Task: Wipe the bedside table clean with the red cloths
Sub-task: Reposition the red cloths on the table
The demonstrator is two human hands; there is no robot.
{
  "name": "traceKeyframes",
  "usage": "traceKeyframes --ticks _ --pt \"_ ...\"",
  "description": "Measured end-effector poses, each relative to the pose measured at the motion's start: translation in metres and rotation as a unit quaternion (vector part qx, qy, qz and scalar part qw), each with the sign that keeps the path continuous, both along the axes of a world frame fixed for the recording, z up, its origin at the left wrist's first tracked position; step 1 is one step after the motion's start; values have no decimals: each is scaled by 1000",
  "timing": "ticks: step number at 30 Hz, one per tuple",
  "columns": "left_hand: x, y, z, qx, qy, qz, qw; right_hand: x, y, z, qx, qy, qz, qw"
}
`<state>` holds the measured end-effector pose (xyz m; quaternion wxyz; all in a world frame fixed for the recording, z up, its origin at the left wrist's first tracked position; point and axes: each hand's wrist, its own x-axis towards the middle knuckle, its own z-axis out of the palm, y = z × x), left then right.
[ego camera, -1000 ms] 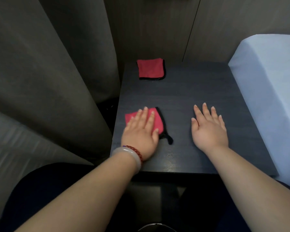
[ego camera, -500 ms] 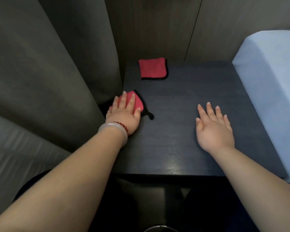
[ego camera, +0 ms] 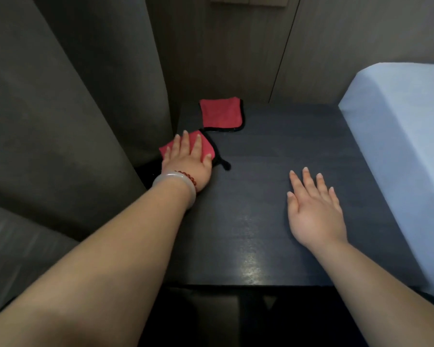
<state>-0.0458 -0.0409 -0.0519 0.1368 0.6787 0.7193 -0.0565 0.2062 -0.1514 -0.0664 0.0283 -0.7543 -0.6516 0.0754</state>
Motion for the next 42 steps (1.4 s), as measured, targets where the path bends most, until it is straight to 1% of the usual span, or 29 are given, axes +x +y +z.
traceKeyframes --ticks 2,5,7,11,14,17,20,22,24,26,31,35,37,40,42 --pt "12 -5 0 6 7 9 1000 0 1 1 0 2 -2 1000" --pt "26 -27 -6 48 -13 -54 997 -3 1 3 -2 9 -8 1000" --pt "21 -25 -7 68 -29 -85 994 -7 7 4 -4 22 -13 1000" --pt "11 -1 -7 61 -25 -64 996 -21 42 7 12 74 4 997" --pt "11 7 -8 59 -21 -75 995 -28 83 9 23 119 18 992" --pt "11 7 -8 69 -20 -80 994 -41 126 14 43 119 68 990" --pt "11 6 -11 90 -21 -80 993 -65 169 21 51 101 156 981" --pt "10 6 -13 103 -22 -79 991 -79 194 21 23 91 202 975" --pt "10 5 -14 108 -21 -80 991 -87 210 15 -14 68 220 973" --pt "11 4 -15 110 -23 -80 990 -87 215 9 -17 53 214 975" --pt "11 5 -16 119 -25 -79 989 -74 212 10 24 71 167 983" --pt "12 7 -14 108 -25 -79 991 -38 207 22 7 48 87 995" --pt "13 7 -14 108 -21 -79 991 -28 203 29 27 38 52 998" --pt "13 7 -12 104 -19 -74 992 -40 203 32 81 32 89 992" --pt "12 7 -12 101 -19 -75 992 -54 209 27 54 27 118 991"
